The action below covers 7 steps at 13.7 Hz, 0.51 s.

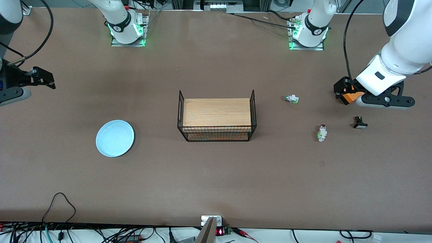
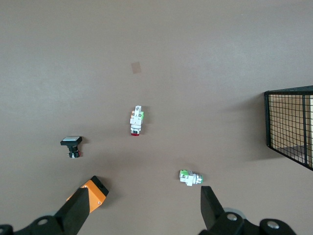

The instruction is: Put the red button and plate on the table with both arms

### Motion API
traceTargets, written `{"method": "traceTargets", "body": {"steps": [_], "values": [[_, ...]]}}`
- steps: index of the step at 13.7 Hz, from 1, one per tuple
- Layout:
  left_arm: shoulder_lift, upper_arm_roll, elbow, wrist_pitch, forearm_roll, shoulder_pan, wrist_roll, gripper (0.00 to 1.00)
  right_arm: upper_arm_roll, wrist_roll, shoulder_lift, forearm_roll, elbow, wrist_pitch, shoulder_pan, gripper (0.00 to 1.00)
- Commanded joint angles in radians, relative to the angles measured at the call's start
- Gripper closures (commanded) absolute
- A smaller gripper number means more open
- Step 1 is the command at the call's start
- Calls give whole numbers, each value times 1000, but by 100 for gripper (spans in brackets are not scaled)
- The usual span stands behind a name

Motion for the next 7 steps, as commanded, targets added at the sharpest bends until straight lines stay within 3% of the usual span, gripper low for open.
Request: {"method": "traceTargets", "body": {"steps": [1,3,7], "values": [[-7,4,7,-10,-5,-3,-2,0,38,183,-99,-20,-129,16,-41,0],[-7,4,7,-10,-5,-1,-2,0,38,167,-137,-14,-186,25,-55,0],[-7,4,5,-10,-6,0,-2,0,49,178,-131,-8,-157,32,-48,0]]}}
